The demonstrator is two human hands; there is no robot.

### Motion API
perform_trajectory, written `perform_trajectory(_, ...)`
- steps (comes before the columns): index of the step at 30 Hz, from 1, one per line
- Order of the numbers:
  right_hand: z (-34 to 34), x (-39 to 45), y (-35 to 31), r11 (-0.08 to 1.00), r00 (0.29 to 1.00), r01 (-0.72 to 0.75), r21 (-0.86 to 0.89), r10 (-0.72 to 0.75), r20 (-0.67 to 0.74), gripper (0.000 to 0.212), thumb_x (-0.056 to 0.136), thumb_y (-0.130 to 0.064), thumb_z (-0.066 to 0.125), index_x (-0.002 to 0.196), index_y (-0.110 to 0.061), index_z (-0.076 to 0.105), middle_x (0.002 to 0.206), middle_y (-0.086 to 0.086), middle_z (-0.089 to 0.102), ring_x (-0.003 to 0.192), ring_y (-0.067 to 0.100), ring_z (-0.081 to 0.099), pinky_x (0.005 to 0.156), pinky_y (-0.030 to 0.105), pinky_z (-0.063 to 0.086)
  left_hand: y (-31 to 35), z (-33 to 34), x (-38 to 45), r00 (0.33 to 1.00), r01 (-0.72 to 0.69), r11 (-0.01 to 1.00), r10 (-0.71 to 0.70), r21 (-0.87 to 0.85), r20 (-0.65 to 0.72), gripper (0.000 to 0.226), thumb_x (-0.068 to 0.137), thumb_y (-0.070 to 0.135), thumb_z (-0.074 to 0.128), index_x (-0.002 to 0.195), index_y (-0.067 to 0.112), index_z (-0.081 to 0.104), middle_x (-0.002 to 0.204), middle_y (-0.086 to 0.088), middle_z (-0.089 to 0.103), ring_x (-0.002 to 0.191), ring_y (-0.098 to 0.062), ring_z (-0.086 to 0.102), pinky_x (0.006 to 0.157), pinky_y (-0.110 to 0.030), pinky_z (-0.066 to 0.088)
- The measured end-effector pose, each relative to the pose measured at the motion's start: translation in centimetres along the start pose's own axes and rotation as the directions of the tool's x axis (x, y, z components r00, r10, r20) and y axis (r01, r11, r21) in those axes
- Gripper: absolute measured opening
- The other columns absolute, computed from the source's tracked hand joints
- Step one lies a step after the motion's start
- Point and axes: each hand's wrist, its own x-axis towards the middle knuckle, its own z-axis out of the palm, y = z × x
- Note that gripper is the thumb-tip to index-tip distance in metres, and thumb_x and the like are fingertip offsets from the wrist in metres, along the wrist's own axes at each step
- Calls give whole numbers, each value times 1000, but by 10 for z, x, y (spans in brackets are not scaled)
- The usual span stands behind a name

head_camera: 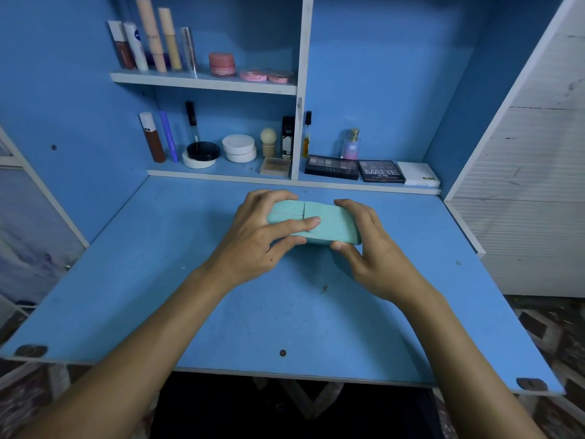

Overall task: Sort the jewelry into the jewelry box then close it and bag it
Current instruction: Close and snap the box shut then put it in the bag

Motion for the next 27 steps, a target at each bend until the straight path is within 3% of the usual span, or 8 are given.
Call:
perform_trajectory(4,0,-2,-1,1000,1000,-9,-8,10,2,58,97,-23,60,146,-32,32,144,-11,35,120,1,41,95,23,41,7,-7,0,992,122,985,-117,-121,49,29,94,42,60,122,37,67,132,-4,50,120,-28,44,101,-48,41)
perform_trajectory(7,0,-3,-5,1000,1000,1,1,-1,-7,58,95,-23,64,144,-32,35,142,-11,38,119,0,43,93,18,40,15,-16,0,943,333,905,-310,-265,126,47,86,53,64,131,42,58,136,11,45,131,-12,39,112,-32,34)
perform_trajectory(9,0,-6,-7,999,999,26,30,-26,-19,57,93,-23,69,142,-30,40,141,-11,41,126,-4,40,99,12,35,15,-22,1,873,487,797,-446,-357,196,71,78,58,68,143,42,43,142,18,41,136,1,35,113,-24,31)
perform_trajectory(11,0,-12,-8,997,1000,17,73,-16,-15,57,90,-25,72,139,-30,45,142,-11,42,136,-5,34,107,19,34,9,-25,-1,777,630,679,-552,-377,303,92,68,67,69,149,45,32,149,21,36,136,7,33,113,-25,31)
perform_trajectory(15,3,-26,-9,987,999,-18,158,24,-36,53,85,-28,78,132,-32,55,145,-15,42,144,1,29,109,30,41,1,-29,-12,632,771,538,-582,-340,512,113,52,70,78,151,46,27,150,22,35,133,2,42,114,-32,38)
perform_trajectory(18,4,-33,-8,947,990,-120,299,135,-31,50,83,-37,76,130,-38,58,149,-17,39,142,0,34,105,26,44,1,-29,-20,664,724,643,-550,-250,506,119,51,63,87,152,36,32,149,23,35,134,4,36,114,-23,32)
perform_trajectory(22,8,-34,-3,877,962,-271,396,266,67,66,79,-60,72,139,-44,50,151,-18,41,134,0,46,106,31,48,3,-24,-33,760,605,767,-478,-211,441,119,48,63,90,149,24,39,144,19,34,123,25,29,102,3,19)
perform_trajectory(27,7,-33,-10,853,931,-349,387,364,38,58,89,-39,70,144,-32,49,140,-14,53,118,-11,52,97,27,53,6,-24,-40,780,587,769,-453,-253,432,102,48,69,79,138,37,44,141,16,34,129,19,28,104,0,21)
